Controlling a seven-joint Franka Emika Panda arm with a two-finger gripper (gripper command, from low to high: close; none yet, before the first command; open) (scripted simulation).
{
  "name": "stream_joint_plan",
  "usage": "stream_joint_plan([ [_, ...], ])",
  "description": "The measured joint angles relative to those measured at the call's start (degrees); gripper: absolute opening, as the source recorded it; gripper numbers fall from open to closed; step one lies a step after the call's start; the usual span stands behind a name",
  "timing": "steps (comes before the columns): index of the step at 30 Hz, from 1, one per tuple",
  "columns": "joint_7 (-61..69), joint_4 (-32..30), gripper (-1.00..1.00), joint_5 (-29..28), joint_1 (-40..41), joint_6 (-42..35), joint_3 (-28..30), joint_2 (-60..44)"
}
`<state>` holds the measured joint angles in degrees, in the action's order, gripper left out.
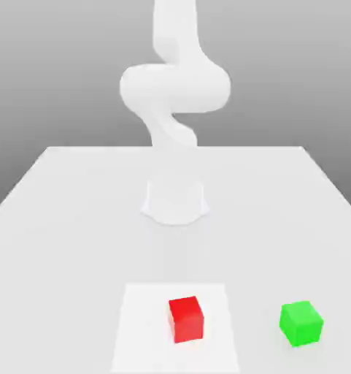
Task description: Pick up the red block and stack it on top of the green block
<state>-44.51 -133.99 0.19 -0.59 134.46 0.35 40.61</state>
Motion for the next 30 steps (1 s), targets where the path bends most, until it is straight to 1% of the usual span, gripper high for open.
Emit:
stream_joint_plan([
  [10,5.1,-8.9,0.00,0.5,-2.6,10.9,1.5,-21.1],
  [20,9.9,-17.7,0.00,0.5,-3.6,21.6,1.4,-41.9],
  [22,10.4,-18.5,0.00,0.4,-3.7,24.3,1.3,-46.1],
  [26,10.9,-17.8,0.00,0.9,-3.3,31.1,0.9,-54.4],
  [27,11.0,-17.5,-1.00,1.0,-3.2,32.8,0.7,-56.4],
  [30,11.0,-17.5,-1.00,1.0,-3.2,32.8,0.7,-56.4],
])
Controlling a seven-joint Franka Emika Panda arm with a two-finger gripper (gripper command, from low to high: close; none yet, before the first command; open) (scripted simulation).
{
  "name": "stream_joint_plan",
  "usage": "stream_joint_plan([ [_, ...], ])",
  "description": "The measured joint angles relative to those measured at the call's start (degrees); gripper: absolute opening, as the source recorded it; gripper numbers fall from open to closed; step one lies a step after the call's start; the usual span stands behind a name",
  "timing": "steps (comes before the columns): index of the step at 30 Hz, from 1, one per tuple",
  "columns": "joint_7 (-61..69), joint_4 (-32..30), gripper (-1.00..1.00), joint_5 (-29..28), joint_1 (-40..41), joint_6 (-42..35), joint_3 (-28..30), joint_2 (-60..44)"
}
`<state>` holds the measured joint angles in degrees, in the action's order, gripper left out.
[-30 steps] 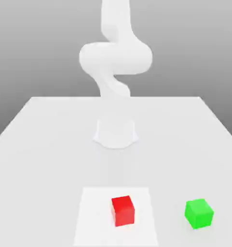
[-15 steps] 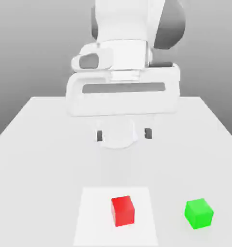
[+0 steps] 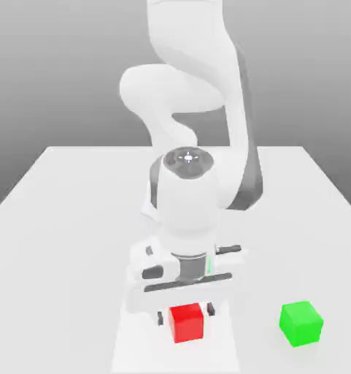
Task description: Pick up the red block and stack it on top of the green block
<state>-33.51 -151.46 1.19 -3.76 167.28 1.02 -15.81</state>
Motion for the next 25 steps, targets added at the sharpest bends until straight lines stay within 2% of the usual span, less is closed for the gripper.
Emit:
stream_joint_plan([
  [4,-0.1,0.1,-1.00,-0.1,0.1,0.4,-0.1,-0.5],
  [10,-0.5,-1.1,-1.00,-1.0,-0.5,-8.7,-0.4,9.8],
  [16,2.3,6.0,-1.00,-2.5,-13.3,-16.8,-9.2,10.8],
  [21,0.7,7.9,-1.00,-5.8,-15.5,-10.7,-9.0,2.6],
  [22,0.4,8.0,1.00,-6.3,-15.8,-9.4,-8.6,1.2],
  [25,0.4,8.0,1.00,-6.3,-15.8,-9.4,-8.6,1.2],
])
